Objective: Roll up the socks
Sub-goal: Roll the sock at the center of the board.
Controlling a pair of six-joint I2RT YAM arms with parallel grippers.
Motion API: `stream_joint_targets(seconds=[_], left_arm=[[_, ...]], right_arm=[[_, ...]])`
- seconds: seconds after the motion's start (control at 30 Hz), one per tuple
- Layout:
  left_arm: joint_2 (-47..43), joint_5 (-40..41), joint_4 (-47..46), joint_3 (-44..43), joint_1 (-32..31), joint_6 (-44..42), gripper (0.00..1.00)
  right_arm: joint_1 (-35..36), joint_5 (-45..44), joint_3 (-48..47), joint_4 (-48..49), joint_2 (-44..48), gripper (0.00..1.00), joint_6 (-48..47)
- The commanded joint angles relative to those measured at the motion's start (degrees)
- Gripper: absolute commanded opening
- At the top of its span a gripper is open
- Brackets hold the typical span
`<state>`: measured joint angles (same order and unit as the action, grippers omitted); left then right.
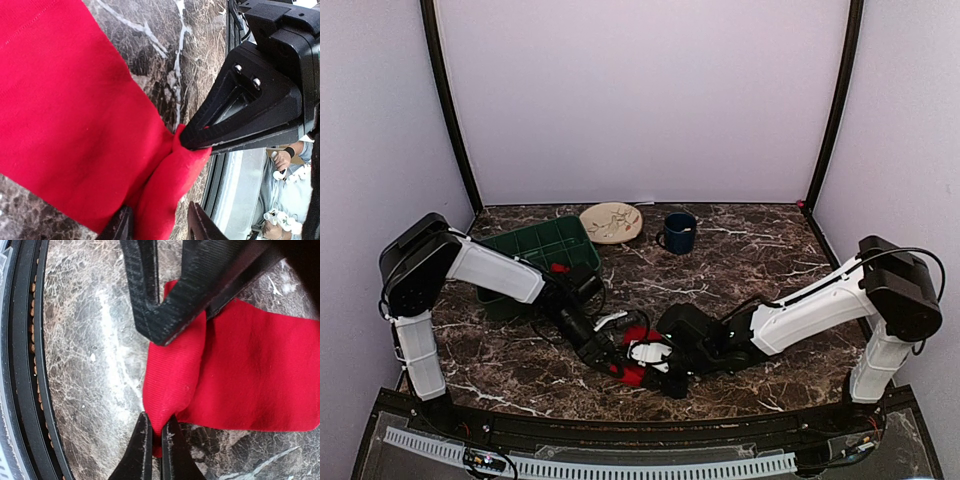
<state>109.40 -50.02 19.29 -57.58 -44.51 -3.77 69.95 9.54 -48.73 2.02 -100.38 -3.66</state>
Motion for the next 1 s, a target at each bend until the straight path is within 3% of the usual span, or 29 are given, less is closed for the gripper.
stream_joint_targets(seconds=[0.0,0.43,0.97], left_arm=[[-0.77,9.39,1.01,2.91,2.02,1.04,0.40],[-2.73,9.49,1.27,3.80,3.55,1.60,0.51],[-4.14,2.67,-3.45,4.77,4.46,4.88,0.59]], right_arm=[[-1.06,3.51,0.01,-0.65,0.01,0.00,1.70],[-2.30,5.78,-0.98,-1.40,-0.63,0.00,2.17],[-2.33,6.44,-3.91,-2.02,-3.53,0.00,1.35]])
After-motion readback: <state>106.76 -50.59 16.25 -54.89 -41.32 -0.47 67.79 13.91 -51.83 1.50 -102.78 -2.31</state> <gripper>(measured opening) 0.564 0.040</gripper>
